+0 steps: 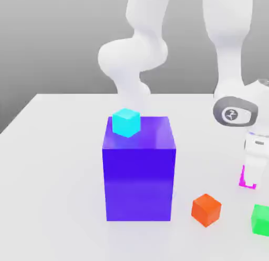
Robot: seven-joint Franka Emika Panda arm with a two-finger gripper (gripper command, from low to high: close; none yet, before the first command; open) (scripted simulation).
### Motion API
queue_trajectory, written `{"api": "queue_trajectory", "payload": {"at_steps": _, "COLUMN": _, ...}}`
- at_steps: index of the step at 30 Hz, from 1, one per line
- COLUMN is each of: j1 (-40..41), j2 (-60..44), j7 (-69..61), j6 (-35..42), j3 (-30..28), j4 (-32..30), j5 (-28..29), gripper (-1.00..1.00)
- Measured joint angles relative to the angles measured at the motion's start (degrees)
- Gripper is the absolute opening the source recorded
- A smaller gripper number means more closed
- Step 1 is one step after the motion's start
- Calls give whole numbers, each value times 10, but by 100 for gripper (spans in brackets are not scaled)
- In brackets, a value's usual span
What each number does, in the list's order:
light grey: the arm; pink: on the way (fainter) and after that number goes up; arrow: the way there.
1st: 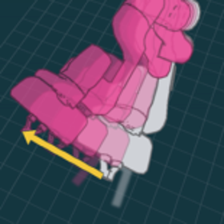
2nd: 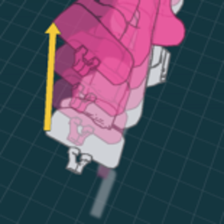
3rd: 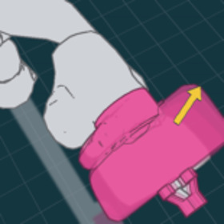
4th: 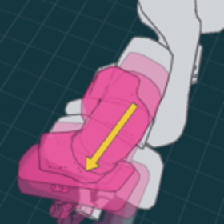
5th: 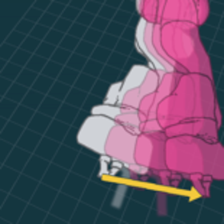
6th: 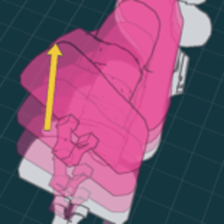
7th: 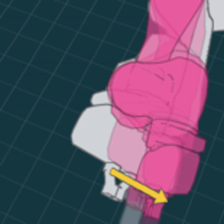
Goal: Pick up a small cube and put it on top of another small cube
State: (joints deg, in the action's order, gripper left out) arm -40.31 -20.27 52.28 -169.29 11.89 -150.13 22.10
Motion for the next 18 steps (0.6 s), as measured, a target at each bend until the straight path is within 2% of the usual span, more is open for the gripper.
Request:
{"api": "queue_trajectory", "payload": {"at_steps": 2, "j1": -8, "j2": -8, "j7": 5, "j6": -7, "j3": -9, "j4": 2, "j5": 7, "gripper": -100}}
{"api": "queue_trajectory", "payload": {"at_steps": 4, "j1": 8, "j2": 11, "j7": -8, "j6": 8, "j3": 10, "j4": -3, "j5": -10, "gripper": -100}}
{"api": "queue_trajectory", "payload": {"at_steps": 9, "j1": 56, "j2": 106, "j7": -90, "j6": 79, "j3": 80, "j4": -25, "j5": -117, "gripper": -100}}
{"api": "queue_trajectory", "payload": {"at_steps": 18, "j1": 150, "j2": 89, "j7": -254, "j6": 203, "j3": 43, "j4": 118, "j5": -160, "gripper": -100}}
